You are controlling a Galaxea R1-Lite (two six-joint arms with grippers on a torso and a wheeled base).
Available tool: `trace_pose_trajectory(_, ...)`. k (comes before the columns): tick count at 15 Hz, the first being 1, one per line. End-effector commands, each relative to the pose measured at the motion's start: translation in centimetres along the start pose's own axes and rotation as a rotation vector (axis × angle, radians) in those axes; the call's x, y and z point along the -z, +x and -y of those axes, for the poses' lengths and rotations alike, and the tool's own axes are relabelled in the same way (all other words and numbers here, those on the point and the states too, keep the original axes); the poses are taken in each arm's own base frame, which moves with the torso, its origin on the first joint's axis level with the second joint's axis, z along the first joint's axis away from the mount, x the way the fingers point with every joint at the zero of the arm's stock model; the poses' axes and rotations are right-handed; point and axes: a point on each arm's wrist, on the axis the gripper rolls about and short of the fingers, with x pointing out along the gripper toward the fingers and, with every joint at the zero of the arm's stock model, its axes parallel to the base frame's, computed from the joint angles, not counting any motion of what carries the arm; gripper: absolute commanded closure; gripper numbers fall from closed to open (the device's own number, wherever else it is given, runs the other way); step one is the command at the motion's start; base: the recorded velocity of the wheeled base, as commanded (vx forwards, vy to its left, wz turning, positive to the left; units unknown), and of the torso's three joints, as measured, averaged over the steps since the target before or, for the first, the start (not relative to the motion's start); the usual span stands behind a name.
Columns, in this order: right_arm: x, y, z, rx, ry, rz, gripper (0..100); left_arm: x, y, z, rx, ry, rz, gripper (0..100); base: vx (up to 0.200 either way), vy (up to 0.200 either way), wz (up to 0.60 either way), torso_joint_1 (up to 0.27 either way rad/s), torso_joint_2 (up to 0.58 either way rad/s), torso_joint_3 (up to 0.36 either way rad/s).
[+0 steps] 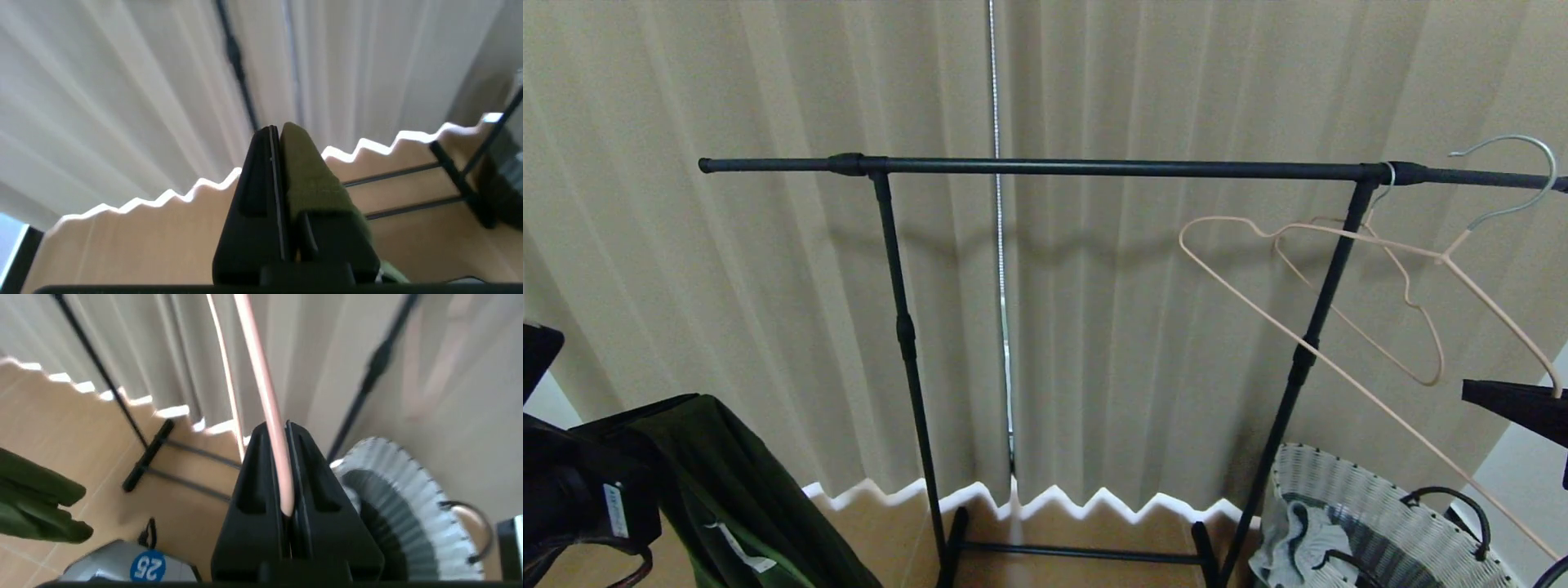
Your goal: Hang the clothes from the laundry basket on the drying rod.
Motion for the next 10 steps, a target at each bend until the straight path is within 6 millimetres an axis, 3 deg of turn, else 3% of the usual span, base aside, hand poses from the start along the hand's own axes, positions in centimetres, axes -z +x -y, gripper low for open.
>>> trace_pose_trajectory(1,0.2,0.2,-0.2,-0.012,-0.005,-0.014,100,0.0,0.0,0.0,0.001,0.002,-0.001,100,0.0,0.0,0.0,0.0,0.0,0.0)
trace_pose_trajectory(7,1.1,1.3,-1.3,-0.09,-0.07,-0.071,100,0.1,0.6,0.1,0.007,0.025,-0.024,100,0.0,0.0,0.0,0.0,0.0,0.0)
trace_pose_trajectory(10,1.5,2.4,-2.4,-0.114,-0.106,-0.123,100,-0.9,1.7,0.1,0.004,0.022,-0.029,100,0.0,0.0,0.0,0.0,0.0,0.0)
